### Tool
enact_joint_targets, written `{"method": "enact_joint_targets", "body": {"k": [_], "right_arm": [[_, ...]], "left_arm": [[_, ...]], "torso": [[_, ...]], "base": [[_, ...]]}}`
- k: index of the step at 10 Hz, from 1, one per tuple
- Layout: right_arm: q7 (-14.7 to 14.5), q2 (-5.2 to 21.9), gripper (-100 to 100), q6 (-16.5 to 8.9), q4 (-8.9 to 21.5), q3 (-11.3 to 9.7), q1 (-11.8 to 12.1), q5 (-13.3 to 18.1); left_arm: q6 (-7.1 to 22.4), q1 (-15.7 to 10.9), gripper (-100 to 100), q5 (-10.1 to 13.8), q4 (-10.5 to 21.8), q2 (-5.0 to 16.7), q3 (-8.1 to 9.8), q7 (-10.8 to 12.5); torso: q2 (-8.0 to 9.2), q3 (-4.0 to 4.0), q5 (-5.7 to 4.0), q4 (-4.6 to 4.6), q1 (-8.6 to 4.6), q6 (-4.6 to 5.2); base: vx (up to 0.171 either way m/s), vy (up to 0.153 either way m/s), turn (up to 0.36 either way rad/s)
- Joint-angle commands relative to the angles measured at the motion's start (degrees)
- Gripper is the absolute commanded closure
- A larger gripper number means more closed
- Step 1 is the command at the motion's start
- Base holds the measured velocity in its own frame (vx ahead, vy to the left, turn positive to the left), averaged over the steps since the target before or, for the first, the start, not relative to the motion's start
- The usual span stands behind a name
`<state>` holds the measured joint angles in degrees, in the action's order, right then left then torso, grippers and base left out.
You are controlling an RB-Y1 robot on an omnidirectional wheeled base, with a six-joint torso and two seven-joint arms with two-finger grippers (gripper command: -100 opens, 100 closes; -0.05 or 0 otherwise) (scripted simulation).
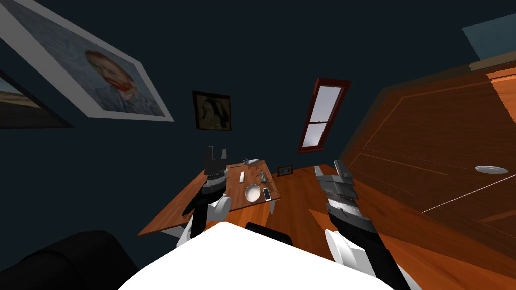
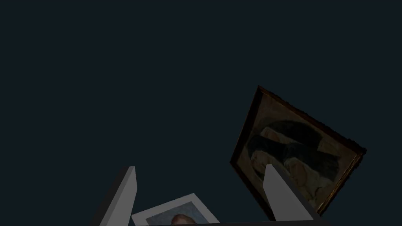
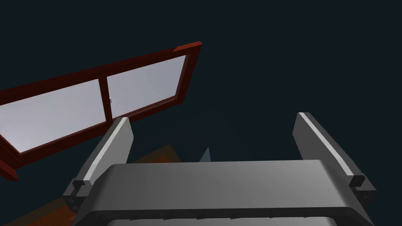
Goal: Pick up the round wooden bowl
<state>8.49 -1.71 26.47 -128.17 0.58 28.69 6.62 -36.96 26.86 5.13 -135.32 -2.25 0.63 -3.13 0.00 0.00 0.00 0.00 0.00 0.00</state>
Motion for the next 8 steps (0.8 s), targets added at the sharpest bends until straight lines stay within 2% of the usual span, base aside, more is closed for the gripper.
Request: {"method": "enact_joint_targets", "body": {"k": [1,4,5,8], "right_arm": [[0.0,0.0,0,0.0,0.0,0.0,0.0,0.0],[0.0,-0.01,0,0.0,0.0,0.0,-0.01,0.0],[0.0,0.0,0,0.0,0.0,0.0,-0.01,0.0],[0.0,0.0,0,0.0,0.0,0.0,-0.01,0.0]], "left_arm": [[0.59,-0.64,-100,0.26,1.62,1.89,-0.52,0.0],[2.13,-2.27,-100,0.87,5.61,4.84,-1.67,0.0],[2.13,-2.27,-100,0.87,5.61,4.84,-1.67,0.0],[4.6,-4.78,-100,1.73,11.28,7.38,-3.23,-0.01]], "torso": [[0.0,0.0,0.0,0.0,0.0,0.0],[0.18,0.1,-0.03,0.04,-0.14,0.0],[0.2,0.11,-0.03,0.04,-0.13,0.0],[0.15,0.09,-0.02,0.03,-0.12,0.0]], "base": [[-0.021,-0.017,0.032],[-0.053,-0.037,0.037],[-0.036,-0.026,0.006],[-0.048,-0.036,0.031]]}}
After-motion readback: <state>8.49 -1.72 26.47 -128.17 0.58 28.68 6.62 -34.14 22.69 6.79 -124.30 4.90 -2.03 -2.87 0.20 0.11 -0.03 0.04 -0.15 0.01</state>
